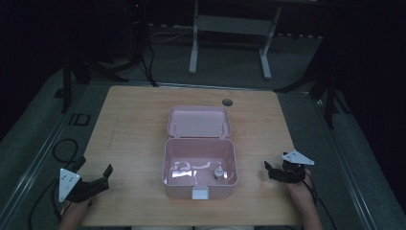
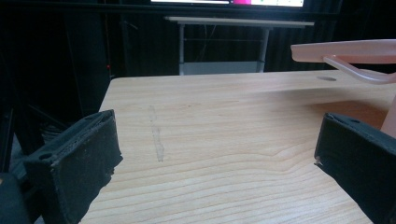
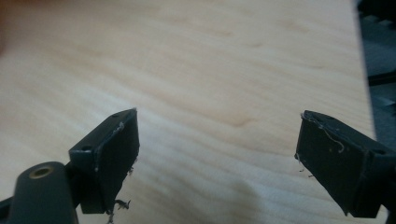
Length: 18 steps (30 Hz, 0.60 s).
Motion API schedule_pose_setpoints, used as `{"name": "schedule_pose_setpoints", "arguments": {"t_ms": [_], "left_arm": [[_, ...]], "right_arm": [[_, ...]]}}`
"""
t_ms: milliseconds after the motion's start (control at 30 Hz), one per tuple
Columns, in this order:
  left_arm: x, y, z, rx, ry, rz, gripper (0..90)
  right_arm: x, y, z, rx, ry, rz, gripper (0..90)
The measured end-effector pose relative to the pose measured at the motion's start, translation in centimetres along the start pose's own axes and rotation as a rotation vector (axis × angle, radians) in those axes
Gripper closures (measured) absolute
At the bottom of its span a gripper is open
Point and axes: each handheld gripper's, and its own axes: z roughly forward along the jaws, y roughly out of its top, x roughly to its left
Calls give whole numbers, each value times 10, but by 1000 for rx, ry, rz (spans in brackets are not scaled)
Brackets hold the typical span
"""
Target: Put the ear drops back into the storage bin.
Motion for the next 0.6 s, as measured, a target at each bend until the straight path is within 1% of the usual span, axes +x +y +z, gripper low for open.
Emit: {"name": "schedule_pose_setpoints", "arguments": {"t_ms": [33, 100, 200, 267, 300, 333, 400, 433, 500, 567, 600], "left_arm": [[0, 0, 0, 0, 0, 0, 4], [0, 0, 0, 0, 0, 0, 4], [0, 0, 0, 1, -1, 0, 4], [0, 0, 0, 1, -1, 0, 4], [0, 0, 0, 0, -2, 0, 4], [0, 0, 0, 0, -2, 0, 4], [0, 0, 0, -1, -2, 0, 4], [0, 0, 0, -1, -2, 0, 4], [0, 0, 0, 0, -3, -1, 4], [0, 0, 0, 0, -4, -1, 4], [0, 0, 0, 0, -4, -1, 4]], "right_arm": [[1, -1, 0, -13, -20, 7, 130], [1, -3, 0, -33, -45, 26, 130], [1, -3, -1, -54, -57, 43, 130], [1, -4, -1, -75, -72, 75, 130], [2, -5, -1, -95, -100, 79, 128], [2, -6, -1, -113, -117, 87, 128], [2, -7, -1, -140, -137, 114, 127], [3, -7, -2, -166, -161, 116, 127], [3, -8, -3, -188, -173, 123, 123], [4, -8, -4, -209, -199, 119, 123], [4, -7, -5, -222, -192, 120, 122]]}}
